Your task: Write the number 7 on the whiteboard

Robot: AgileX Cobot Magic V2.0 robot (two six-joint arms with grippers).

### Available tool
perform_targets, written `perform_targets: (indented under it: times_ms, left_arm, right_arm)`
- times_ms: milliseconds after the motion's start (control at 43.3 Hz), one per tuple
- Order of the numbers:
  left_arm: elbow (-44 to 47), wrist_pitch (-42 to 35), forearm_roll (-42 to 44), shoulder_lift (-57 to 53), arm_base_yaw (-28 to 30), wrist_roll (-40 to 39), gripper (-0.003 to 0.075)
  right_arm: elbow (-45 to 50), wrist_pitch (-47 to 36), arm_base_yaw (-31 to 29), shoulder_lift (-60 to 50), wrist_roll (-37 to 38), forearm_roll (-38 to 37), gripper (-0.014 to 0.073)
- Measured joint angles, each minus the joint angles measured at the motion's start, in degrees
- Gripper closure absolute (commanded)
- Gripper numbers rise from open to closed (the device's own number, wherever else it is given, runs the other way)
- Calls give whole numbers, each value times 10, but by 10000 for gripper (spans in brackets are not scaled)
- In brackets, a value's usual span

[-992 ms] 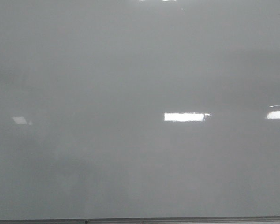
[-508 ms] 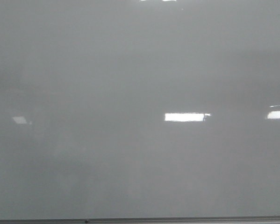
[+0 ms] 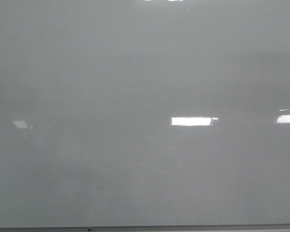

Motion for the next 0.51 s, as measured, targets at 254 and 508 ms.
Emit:
perform_targets:
  times_ms: [254, 508]
  left_arm:
    - [0, 37, 38, -31, 0, 0, 741]
    - [0, 132, 223, -154, 0, 1, 741]
  right_arm:
    - [0, 0, 0, 0, 0, 0, -39]
    - [0, 0, 0, 0, 0, 0, -39]
